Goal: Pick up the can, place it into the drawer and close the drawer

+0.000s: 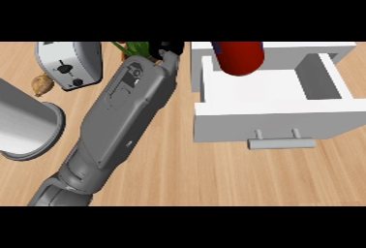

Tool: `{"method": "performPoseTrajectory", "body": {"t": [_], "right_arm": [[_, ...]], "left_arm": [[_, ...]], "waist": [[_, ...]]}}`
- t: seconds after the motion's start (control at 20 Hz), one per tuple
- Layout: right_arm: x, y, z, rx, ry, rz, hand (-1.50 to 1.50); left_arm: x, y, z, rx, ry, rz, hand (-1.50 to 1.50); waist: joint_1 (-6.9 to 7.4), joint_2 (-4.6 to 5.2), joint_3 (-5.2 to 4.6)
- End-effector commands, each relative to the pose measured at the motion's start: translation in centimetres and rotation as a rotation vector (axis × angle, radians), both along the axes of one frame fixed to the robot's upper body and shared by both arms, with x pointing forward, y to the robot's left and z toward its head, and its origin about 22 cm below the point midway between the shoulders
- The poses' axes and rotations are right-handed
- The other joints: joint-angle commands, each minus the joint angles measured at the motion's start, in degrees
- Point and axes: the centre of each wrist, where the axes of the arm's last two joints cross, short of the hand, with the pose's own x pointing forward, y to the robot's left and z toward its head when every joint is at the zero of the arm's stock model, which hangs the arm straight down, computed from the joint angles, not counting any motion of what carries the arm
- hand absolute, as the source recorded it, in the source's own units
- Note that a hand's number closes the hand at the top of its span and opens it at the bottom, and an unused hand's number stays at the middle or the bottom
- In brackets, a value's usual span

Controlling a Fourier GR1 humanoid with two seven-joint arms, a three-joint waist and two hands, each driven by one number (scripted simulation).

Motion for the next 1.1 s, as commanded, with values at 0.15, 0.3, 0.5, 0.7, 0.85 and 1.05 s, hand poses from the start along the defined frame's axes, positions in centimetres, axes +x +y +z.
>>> {"method": "performPoseTrajectory", "body": {"t": [0.15,0.3,0.5,0.7,0.85,1.05], "right_arm": [[0.8,-0.5,0.6,-0.016,-0.002,-0.006,-1.50],[1.1,0.6,-1.2,0.002,-0.004,0.035,-1.50],[0.7,0.4,1.0,-0.024,-0.003,0.029,-1.50],[0.9,-0.7,-0.3,-0.004,-0.002,0.026,-1.50],[1.0,0.6,1.1,-0.018,-0.015,0.045,-1.50],[1.9,0.4,-0.1,0.009,-0.006,0.026,-1.50]], "left_arm": [[1.0,-2.3,-0.7,0.027,-0.001,0.017,1.50],[0.5,-4.4,1.0,0.030,0.030,0.008,1.50],[1.4,-4.4,0.6,0.028,0.033,-0.001,1.50],[1.1,-4.3,-2.2,0.062,0.055,0.010,1.50],[1.6,-4.8,-1.3,0.077,0.045,0.029,1.50],[1.2,-5.5,-1.1,0.067,0.091,0.021,1.50]], "waist": [[-1.08,0.22,0.01],[-1.58,0.22,0.06],[-1.94,0.38,0.03],[-1.93,0.33,0.07],[-2.80,0.60,0.05],[-2.40,0.53,0.07]]}}
